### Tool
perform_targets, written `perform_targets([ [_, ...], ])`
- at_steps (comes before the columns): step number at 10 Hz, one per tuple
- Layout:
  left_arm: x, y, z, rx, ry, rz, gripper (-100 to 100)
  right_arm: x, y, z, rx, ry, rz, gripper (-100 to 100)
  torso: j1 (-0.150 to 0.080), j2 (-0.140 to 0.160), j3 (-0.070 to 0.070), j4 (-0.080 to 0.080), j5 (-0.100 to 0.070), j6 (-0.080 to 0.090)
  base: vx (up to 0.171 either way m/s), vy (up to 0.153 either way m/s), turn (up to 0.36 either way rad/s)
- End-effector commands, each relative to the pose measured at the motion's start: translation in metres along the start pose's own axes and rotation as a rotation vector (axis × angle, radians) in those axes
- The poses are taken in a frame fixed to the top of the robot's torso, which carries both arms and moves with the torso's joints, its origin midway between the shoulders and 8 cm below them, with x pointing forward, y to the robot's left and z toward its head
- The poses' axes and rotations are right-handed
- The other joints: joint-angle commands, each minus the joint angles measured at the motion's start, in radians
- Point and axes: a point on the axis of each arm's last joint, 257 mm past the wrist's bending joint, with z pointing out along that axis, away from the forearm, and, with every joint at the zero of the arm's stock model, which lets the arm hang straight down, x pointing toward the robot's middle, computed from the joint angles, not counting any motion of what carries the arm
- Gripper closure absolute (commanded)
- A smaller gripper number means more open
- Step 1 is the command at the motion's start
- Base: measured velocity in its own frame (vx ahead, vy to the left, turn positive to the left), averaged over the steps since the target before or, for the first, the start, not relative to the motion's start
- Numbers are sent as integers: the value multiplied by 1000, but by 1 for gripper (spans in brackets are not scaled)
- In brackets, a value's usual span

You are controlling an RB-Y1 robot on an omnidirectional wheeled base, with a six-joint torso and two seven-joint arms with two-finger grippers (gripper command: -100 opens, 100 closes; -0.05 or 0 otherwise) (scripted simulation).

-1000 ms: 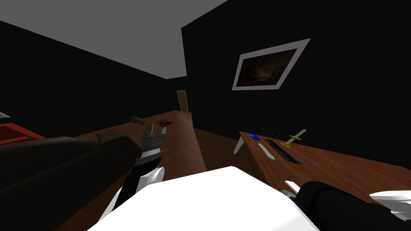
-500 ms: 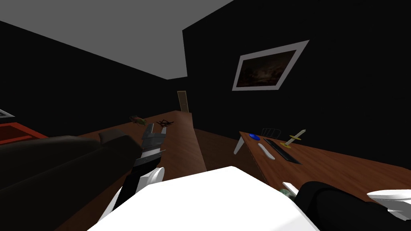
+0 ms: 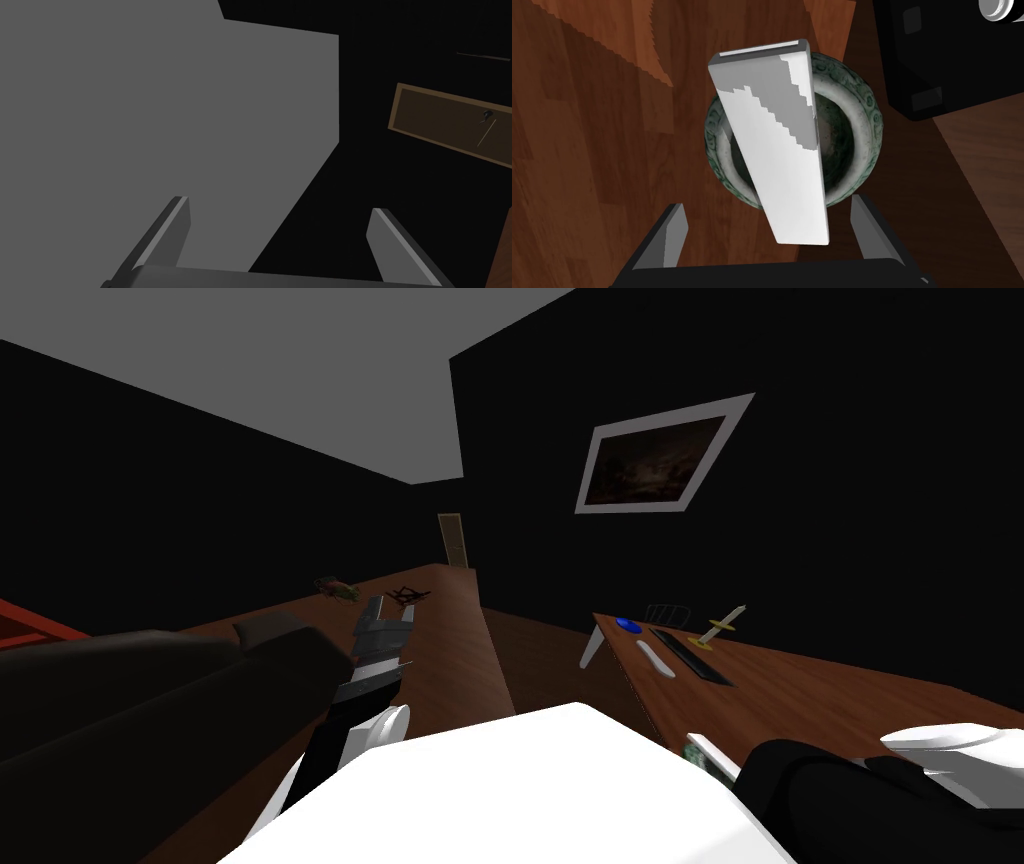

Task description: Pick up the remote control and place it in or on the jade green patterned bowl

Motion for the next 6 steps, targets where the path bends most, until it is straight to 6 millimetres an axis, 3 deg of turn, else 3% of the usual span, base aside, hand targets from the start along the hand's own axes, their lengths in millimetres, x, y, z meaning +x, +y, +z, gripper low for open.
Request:
perform_targets([
  [1,0,0,0,0,0,0,0,-13,2,-11,-2,-2,-8,-100,0,0,0,0,0,0,-53,18,-58],
  [6,0,0,0,0,0,0,0,-52,8,-39,-4,-7,-39,-100,0,-1,-1,0,0,0,-42,14,-57],
])
